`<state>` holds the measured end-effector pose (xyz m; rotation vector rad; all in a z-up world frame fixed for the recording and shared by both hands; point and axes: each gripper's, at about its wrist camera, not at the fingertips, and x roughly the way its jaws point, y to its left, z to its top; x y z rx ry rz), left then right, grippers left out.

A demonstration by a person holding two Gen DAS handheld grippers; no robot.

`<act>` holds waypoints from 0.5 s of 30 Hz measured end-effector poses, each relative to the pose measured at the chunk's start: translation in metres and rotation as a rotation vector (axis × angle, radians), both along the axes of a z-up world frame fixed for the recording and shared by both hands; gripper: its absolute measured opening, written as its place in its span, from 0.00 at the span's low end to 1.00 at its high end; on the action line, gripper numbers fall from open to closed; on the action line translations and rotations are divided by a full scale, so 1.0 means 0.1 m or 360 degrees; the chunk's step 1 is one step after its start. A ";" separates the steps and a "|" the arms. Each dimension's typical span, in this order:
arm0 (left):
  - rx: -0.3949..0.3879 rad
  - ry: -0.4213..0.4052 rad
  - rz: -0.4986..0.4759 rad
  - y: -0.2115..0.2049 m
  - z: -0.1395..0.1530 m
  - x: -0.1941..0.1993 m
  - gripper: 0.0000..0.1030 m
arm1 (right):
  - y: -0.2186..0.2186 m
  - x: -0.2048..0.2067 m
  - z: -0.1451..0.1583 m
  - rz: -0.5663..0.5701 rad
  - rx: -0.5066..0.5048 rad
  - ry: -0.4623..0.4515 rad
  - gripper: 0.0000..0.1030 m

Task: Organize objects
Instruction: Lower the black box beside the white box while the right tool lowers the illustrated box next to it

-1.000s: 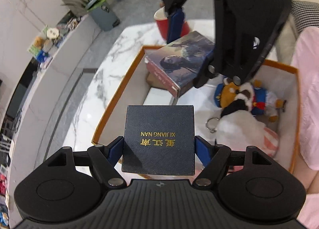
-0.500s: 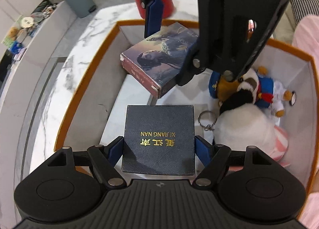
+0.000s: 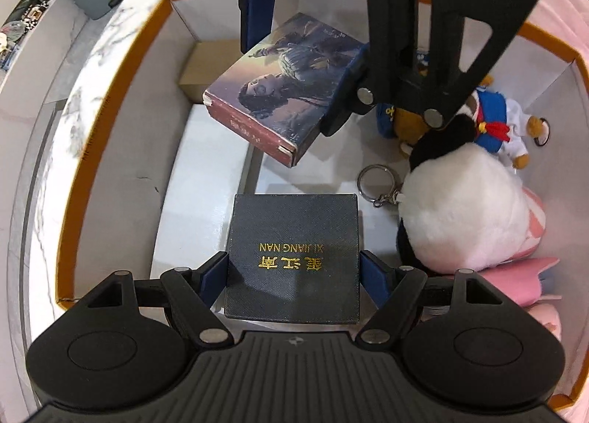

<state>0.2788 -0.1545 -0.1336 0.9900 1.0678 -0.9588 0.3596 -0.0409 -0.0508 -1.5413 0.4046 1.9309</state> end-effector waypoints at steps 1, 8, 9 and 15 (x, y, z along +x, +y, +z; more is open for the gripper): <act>0.0013 0.0011 -0.0001 0.00 -0.02 0.01 0.85 | 0.00 -0.01 -0.02 0.0012 -0.0004 -0.0009 0.61; 0.0035 0.0071 -0.0019 -0.06 -0.09 0.08 0.86 | 0.00 -0.08 -0.08 0.0057 -0.0009 -0.0039 0.61; 0.0057 0.0076 -0.0021 -0.07 -0.10 0.10 0.86 | 0.01 -0.09 -0.09 0.0062 -0.0011 -0.0041 0.61; 0.0157 0.0066 -0.0029 -0.09 -0.17 0.13 0.87 | 0.00 -0.13 -0.12 0.0099 -0.0028 -0.0066 0.61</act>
